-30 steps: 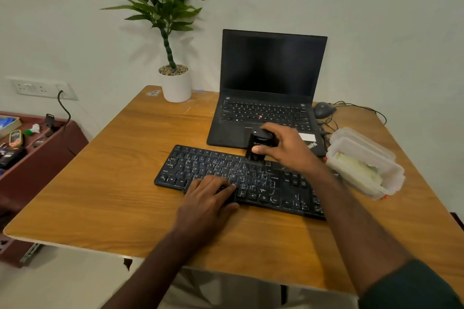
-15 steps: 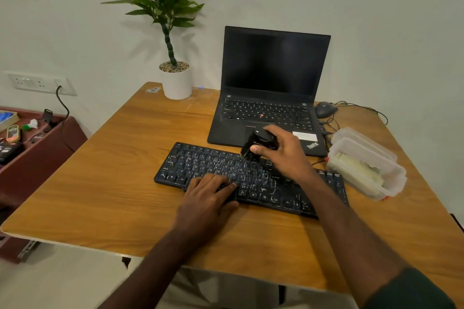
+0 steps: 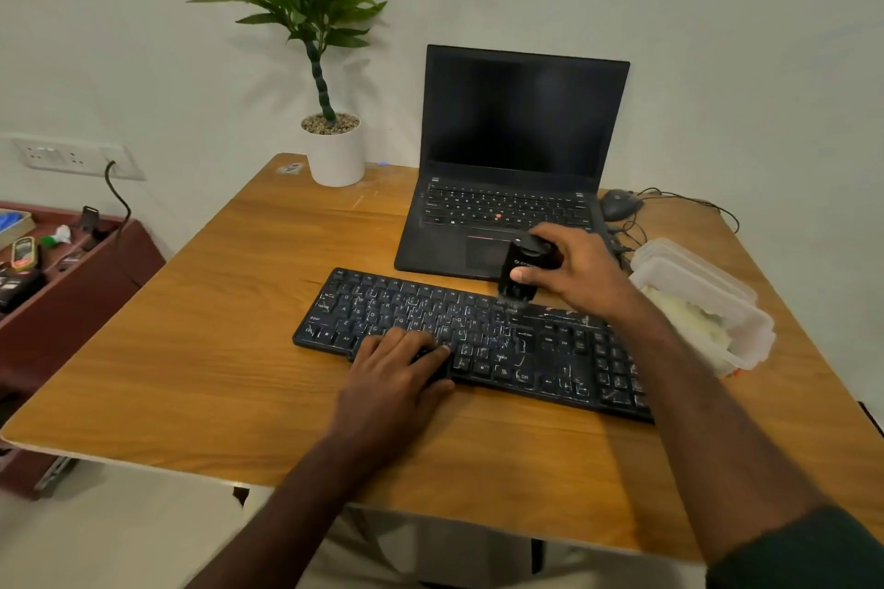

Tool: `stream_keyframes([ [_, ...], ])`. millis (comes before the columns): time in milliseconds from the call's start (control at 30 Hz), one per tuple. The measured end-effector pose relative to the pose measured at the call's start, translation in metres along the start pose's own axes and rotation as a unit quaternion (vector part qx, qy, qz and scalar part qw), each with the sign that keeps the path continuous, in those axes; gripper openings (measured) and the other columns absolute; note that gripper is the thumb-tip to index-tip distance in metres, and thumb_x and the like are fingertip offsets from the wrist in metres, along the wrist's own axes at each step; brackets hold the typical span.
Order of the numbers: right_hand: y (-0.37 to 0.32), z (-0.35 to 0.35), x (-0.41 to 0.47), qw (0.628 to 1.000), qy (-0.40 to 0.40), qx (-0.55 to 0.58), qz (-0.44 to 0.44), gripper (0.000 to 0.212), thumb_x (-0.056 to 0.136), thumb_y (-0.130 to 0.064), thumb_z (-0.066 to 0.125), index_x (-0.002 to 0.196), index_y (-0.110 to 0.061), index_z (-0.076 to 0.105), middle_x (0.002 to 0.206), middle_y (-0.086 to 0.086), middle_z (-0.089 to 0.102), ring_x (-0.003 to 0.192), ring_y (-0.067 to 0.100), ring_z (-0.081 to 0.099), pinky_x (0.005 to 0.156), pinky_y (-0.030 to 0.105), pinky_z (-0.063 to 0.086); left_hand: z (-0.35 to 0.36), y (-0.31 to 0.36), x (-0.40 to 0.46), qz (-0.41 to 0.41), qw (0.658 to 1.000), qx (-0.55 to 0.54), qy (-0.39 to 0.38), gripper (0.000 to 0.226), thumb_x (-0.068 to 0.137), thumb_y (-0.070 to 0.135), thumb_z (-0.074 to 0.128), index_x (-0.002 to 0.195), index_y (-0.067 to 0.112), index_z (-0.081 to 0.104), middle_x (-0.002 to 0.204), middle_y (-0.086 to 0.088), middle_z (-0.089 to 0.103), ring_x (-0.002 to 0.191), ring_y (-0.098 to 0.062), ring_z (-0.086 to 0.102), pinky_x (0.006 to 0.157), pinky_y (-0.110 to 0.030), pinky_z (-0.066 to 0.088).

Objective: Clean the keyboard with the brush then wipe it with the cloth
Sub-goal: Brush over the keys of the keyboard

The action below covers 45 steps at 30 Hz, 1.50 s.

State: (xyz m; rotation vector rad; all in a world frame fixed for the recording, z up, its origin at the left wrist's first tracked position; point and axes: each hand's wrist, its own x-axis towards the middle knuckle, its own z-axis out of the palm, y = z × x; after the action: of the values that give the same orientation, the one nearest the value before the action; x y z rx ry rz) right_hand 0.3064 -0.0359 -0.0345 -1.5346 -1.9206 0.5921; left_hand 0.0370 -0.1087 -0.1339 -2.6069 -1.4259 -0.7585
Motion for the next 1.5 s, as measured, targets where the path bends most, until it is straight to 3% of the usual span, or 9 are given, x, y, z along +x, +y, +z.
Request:
stream_keyframes([
  [133,0.001,0.0,-0.002,0.999,-0.033,0.029,0.015,0.028,0.084,-0.028,0.08,0.106,-0.022,0.063,0.1,-0.008,0.067,0.094,0.009,0.063,0.078,0.027,0.048,0.0,0.0,0.001,-0.003,1.0,-0.004,-0.009,0.049,0.092,0.053,0.044,0.122,0.022,0.066,0.115,0.001,0.063,0.101,-0.017,0.057,0.085,-0.037,0.047],
  [400,0.001,0.019,-0.011,0.989,0.13,0.072,0.014,0.031,0.085,-0.025,0.08,0.111,-0.023,0.065,0.101,-0.012,0.067,0.096,-0.003,0.06,0.079,0.008,0.044,-0.002,0.001,0.001,-0.013,1.0,-0.002,-0.02,0.05,0.092,0.051,0.042,0.124,0.021,0.066,0.116,0.0,0.062,0.101,-0.017,0.056,0.084,-0.037,0.046],
  [533,0.004,0.015,-0.015,0.997,0.051,0.058,0.023,0.029,0.084,-0.025,0.08,0.109,-0.021,0.065,0.101,-0.006,0.068,0.095,0.009,0.064,0.078,0.021,0.048,-0.001,0.001,0.001,-0.01,1.0,-0.003,-0.022,0.05,0.092,0.051,0.042,0.124,0.021,0.066,0.116,0.0,0.062,0.101,-0.017,0.056,0.085,-0.037,0.046],
  [700,0.012,0.033,-0.014,0.993,0.116,-0.005,0.021,0.034,0.084,-0.024,0.081,0.113,-0.019,0.065,0.102,-0.006,0.068,0.097,0.013,0.063,0.083,0.022,0.05,-0.001,0.001,0.0,-0.007,1.0,-0.004,-0.017,0.05,0.093,0.051,0.043,0.125,0.021,0.066,0.116,0.001,0.062,0.101,-0.017,0.056,0.085,-0.036,0.045],
  [800,0.008,0.031,-0.019,0.985,0.152,0.078,0.035,0.03,0.085,-0.025,0.08,0.11,-0.021,0.065,0.101,-0.011,0.067,0.095,0.0,0.061,0.08,0.014,0.047,-0.001,0.001,0.0,-0.013,1.0,-0.004,-0.013,0.049,0.093,0.051,0.043,0.124,0.021,0.066,0.116,0.001,0.062,0.102,-0.017,0.056,0.085,-0.037,0.046],
  [1000,0.002,0.017,-0.017,0.998,0.03,0.046,0.02,0.033,0.083,-0.027,0.082,0.11,-0.024,0.064,0.102,-0.009,0.068,0.097,0.006,0.063,0.079,0.022,0.049,0.0,0.0,0.0,-0.013,1.0,-0.004,-0.01,0.05,0.092,0.052,0.043,0.125,0.022,0.066,0.116,0.002,0.061,0.102,-0.016,0.054,0.085,-0.038,0.047],
  [1267,0.0,-0.013,-0.008,0.998,-0.049,-0.042,0.015,0.036,0.082,-0.024,0.082,0.113,-0.024,0.064,0.101,-0.01,0.067,0.098,0.008,0.063,0.083,0.023,0.047,0.0,0.002,0.0,-0.027,0.999,-0.004,-0.021,0.049,0.093,0.052,0.042,0.126,0.023,0.065,0.118,0.002,0.061,0.104,-0.015,0.054,0.087,-0.037,0.046],
  [1367,-0.005,0.005,-0.006,0.998,-0.056,-0.007,-0.01,0.033,0.082,-0.024,0.082,0.109,-0.028,0.064,0.1,-0.012,0.067,0.096,0.004,0.063,0.076,0.018,0.046,-0.001,0.002,0.0,-0.019,1.0,-0.007,-0.018,0.048,0.092,0.051,0.043,0.125,0.023,0.065,0.118,0.002,0.061,0.104,-0.015,0.053,0.086,-0.037,0.046],
  [1500,-0.006,0.035,-0.008,1.0,0.017,0.013,-0.023,0.035,0.083,-0.027,0.081,0.113,-0.029,0.063,0.099,-0.015,0.064,0.091,-0.007,0.06,0.072,0.009,0.043,-0.002,0.001,0.001,-0.032,0.999,-0.001,-0.021,0.049,0.093,0.049,0.042,0.126,0.021,0.065,0.12,0.001,0.059,0.105,-0.016,0.052,0.084,-0.036,0.046],
])
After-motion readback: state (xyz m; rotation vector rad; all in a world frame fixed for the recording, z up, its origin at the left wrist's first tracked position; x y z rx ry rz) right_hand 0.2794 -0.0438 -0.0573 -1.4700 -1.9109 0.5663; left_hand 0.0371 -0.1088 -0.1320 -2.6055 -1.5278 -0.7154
